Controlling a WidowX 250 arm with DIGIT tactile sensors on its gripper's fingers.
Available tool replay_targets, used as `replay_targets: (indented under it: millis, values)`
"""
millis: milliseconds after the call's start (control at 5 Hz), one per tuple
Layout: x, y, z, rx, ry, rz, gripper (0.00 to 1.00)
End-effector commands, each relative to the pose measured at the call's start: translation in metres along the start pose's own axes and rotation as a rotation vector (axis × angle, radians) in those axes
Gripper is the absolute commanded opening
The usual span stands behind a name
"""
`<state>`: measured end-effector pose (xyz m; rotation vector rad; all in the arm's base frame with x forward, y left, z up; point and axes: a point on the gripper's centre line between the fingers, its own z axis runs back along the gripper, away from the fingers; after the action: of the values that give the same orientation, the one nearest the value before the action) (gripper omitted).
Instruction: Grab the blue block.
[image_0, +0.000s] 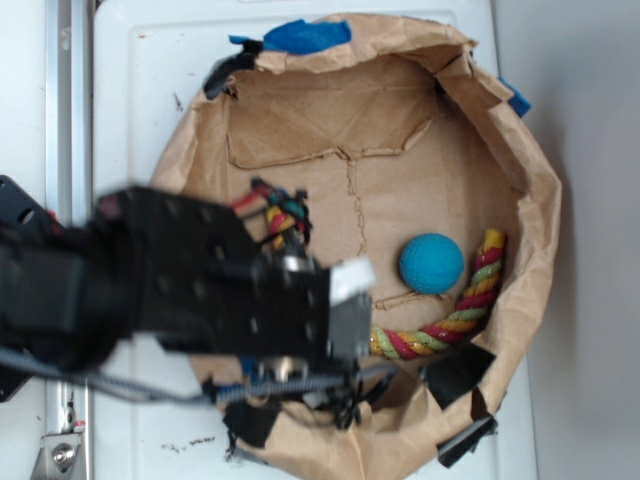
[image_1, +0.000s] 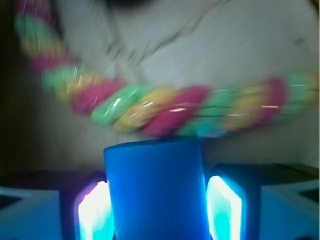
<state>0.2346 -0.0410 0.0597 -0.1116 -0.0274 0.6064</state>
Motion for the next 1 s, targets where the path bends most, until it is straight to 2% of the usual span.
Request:
replay_targets:
  millis: [0, 200, 400, 600, 800]
  values:
    - [0.030, 0.013, 0.055, -0.077, -0.114, 0.100, 0.00]
    - [0.039, 0.008, 0.076, -0.022, -0.181, 0.106, 0.00]
    - [0.039, 0.007, 0.092, 0.074, -0.174, 0.052, 0.00]
    - [0.037, 0.012, 0.105, 0.080, -0.183, 0.038, 0.00]
    - [0.038, 0.017, 0.109, 0.024, -0.208, 0.091, 0.00]
